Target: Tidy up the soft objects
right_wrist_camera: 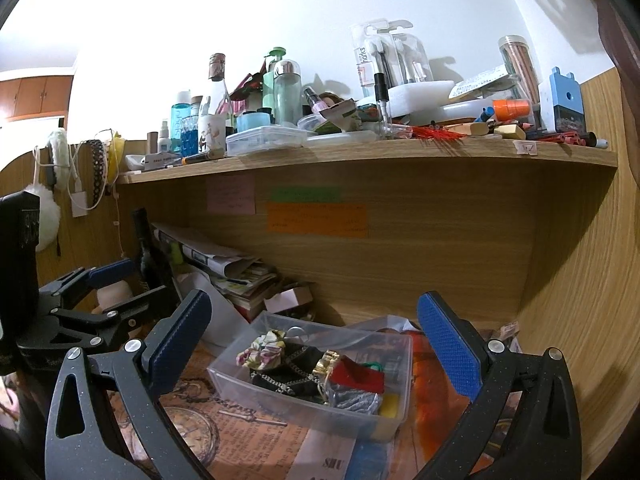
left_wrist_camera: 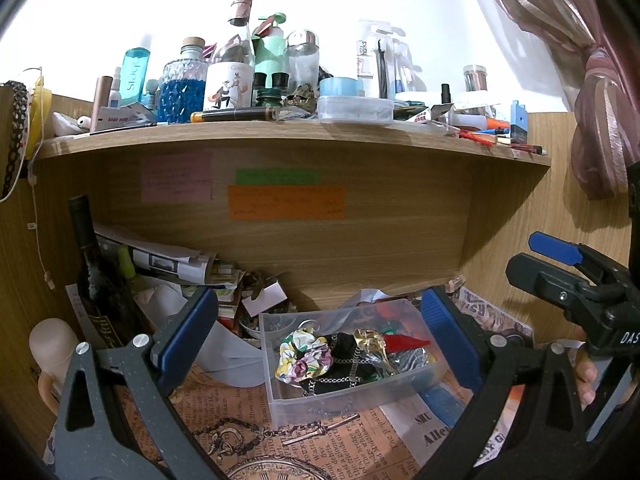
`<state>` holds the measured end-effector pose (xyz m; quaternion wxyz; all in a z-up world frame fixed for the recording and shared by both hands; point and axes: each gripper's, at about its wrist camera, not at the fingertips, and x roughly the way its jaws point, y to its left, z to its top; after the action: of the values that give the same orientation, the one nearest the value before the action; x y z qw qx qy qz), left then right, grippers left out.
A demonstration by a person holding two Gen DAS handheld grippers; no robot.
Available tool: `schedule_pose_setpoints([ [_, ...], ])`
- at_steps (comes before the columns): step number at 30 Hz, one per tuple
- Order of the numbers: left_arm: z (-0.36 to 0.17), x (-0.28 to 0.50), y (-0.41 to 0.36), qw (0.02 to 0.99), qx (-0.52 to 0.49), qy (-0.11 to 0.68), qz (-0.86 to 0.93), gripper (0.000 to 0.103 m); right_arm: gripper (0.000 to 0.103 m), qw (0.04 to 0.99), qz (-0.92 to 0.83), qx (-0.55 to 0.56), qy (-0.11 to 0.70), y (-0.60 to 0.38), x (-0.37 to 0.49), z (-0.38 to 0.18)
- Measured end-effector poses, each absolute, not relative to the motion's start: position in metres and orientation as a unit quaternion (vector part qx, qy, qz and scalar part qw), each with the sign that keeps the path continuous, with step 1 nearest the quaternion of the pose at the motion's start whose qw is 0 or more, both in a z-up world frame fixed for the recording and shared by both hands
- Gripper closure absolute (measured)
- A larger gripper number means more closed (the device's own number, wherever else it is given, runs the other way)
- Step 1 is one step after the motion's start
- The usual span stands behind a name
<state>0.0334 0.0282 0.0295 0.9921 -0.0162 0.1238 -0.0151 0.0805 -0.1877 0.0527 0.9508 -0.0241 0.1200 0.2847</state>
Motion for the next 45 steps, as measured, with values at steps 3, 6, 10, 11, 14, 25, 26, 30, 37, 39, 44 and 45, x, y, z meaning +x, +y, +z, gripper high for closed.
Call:
schedule_pose_setpoints([
  [3, 0.0297, 0.0328, 0.0262, 0.992, -0.016, 0.124, -0.012, 0.0, 0.0, 0.95, 0.286, -0.023, 0.121, -0.1883, 0.0805, 0.0528],
  [6, 0.0298, 0.0325, 0.0253, 0.992, -0.017, 0.124, -0.01, 0.0, 0.0, 0.95, 0.285, -0.022, 0.122, -0.1879, 0.0802, 0.0523],
  [10, 0.0297, 0.0327, 0.026, 0.992, -0.017, 0.123, -0.011, 0.0, 0.0, 0.95, 0.285, -0.022, 0.123, -0.1879, 0.08, 0.0519],
  [11, 0.0296, 0.0328, 0.0265, 0.992, -0.017, 0.124, -0.012, 0.0, 0.0, 0.95, 0.285, -0.022, 0.123, -0.1876, 0.0797, 0.0518],
  [14, 0.0297, 0.0332, 0.0271, 0.992, -0.017, 0.124, -0.016, 0.0, 0.0, 0.951, 0.284, -0.021, 0.123, -0.1872, 0.0793, 0.0516],
  [25, 0.0296, 0.0338, 0.0265, 0.992, -0.016, 0.126, -0.019, 0.0, 0.0, 0.95, 0.284, -0.02, 0.126, -0.1864, 0.0803, 0.0503],
  [26, 0.0295, 0.0339, 0.0262, 0.992, -0.016, 0.127, -0.021, 0.0, 0.0, 0.95, 0.284, -0.02, 0.126, -0.1861, 0.0806, 0.0498],
  [30, 0.0289, 0.0355, 0.0258, 0.992, -0.015, 0.127, -0.022, 0.0, 0.0, 0.95, 0.284, -0.02, 0.127, -0.1862, 0.0817, 0.0495],
  [37, 0.0286, 0.0372, 0.0271, 0.991, -0.017, 0.13, -0.024, 0.0, 0.0, 0.95, 0.283, -0.019, 0.129, -0.1844, 0.0828, 0.0483],
  [39, 0.0279, 0.0378, 0.0271, 0.991, -0.017, 0.132, -0.025, 0.0, 0.0, 0.95, 0.283, -0.019, 0.13, -0.1848, 0.0839, 0.0477],
  [44, 0.0265, 0.0406, 0.0259, 0.99, -0.016, 0.137, -0.025, 0.0, 0.0, 0.95, 0.284, -0.019, 0.132, -0.1842, 0.085, 0.0469],
  [45, 0.0261, 0.0412, 0.0256, 0.99, -0.016, 0.138, -0.026, 0.0, 0.0, 0.95, 0.284, -0.019, 0.132, -0.1839, 0.0858, 0.0464],
])
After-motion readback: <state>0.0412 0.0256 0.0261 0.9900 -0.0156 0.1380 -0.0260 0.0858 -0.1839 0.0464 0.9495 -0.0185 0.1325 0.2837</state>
